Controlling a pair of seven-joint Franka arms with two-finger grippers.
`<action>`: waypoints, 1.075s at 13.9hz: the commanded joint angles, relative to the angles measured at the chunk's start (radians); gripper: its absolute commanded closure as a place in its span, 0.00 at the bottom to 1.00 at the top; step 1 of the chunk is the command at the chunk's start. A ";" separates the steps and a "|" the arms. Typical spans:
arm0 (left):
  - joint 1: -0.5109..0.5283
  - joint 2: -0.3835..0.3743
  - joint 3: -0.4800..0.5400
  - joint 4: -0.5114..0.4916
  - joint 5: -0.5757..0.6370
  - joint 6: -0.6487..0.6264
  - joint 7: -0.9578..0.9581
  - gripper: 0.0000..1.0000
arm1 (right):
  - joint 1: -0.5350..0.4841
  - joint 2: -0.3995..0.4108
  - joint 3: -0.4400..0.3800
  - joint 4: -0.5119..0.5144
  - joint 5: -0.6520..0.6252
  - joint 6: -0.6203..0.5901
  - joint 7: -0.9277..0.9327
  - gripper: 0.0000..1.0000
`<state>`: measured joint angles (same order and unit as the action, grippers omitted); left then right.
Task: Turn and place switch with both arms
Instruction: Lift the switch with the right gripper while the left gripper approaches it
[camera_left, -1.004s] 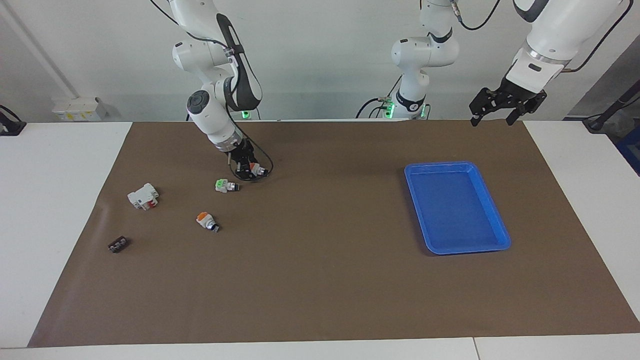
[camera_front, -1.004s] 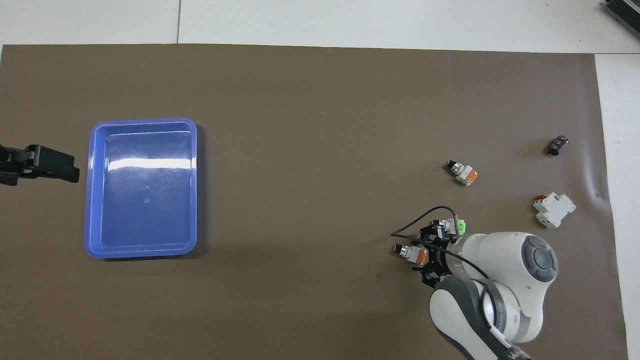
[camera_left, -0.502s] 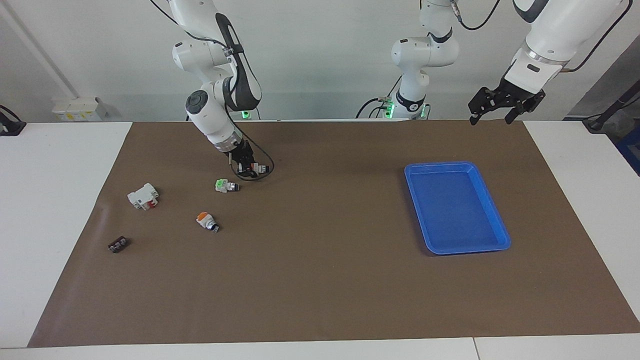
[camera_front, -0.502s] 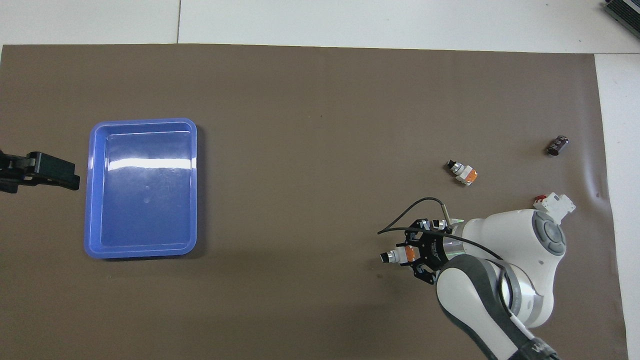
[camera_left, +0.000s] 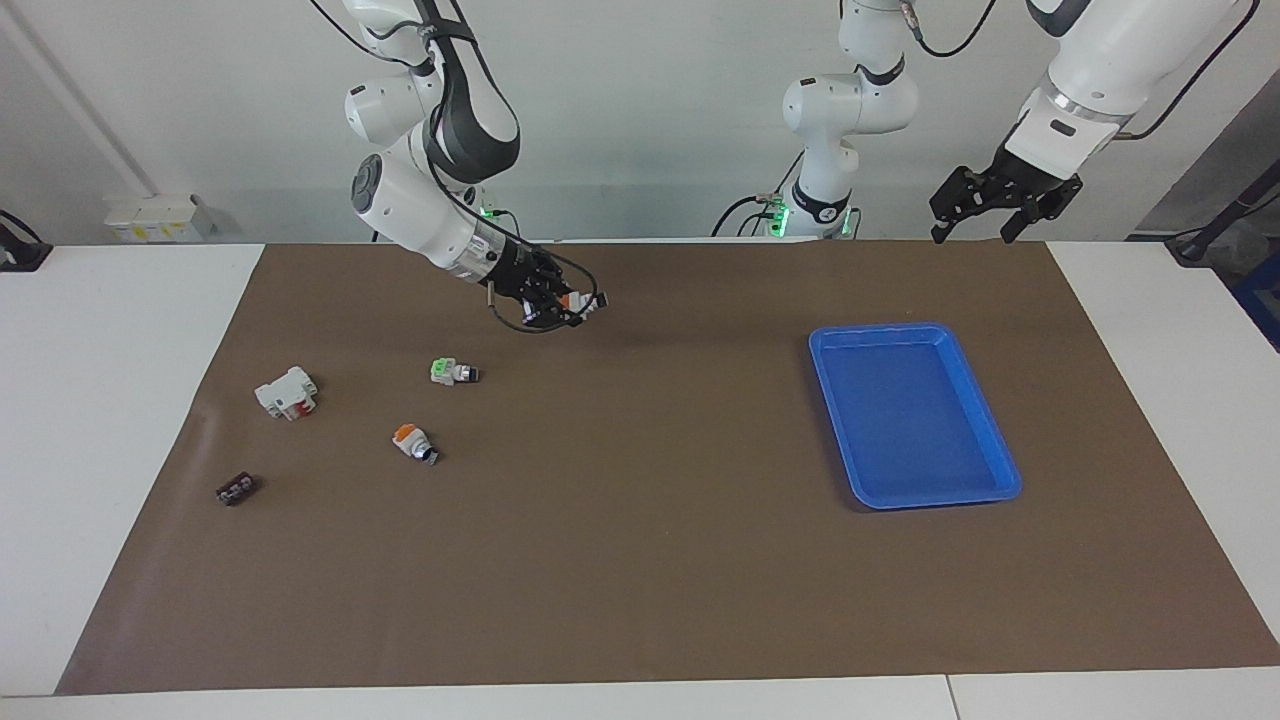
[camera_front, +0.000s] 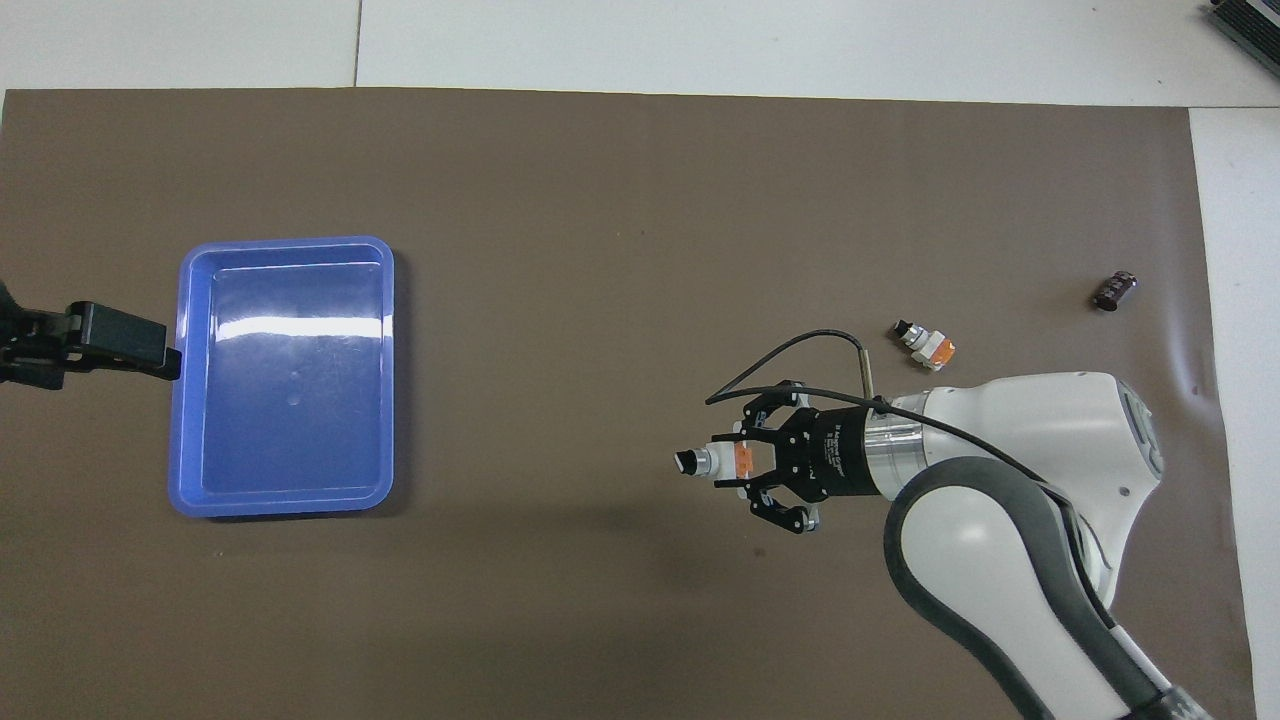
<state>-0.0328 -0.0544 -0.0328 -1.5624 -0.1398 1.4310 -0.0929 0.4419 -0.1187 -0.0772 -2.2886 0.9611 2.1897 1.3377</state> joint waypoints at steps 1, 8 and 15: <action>0.004 -0.013 0.007 -0.005 -0.114 -0.009 -0.089 0.01 | 0.015 0.010 0.000 0.070 0.108 -0.015 0.056 1.00; 0.013 -0.045 0.004 -0.105 -0.487 0.040 -0.358 0.15 | 0.116 0.097 0.025 0.259 0.218 0.103 0.217 1.00; -0.010 -0.104 -0.139 -0.235 -0.598 0.192 -0.487 0.49 | 0.179 0.122 0.036 0.311 0.222 0.148 0.233 1.00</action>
<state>-0.0348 -0.1027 -0.1297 -1.7186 -0.7133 1.5423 -0.5368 0.6043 -0.0114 -0.0463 -1.9988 1.1591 2.3175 1.5558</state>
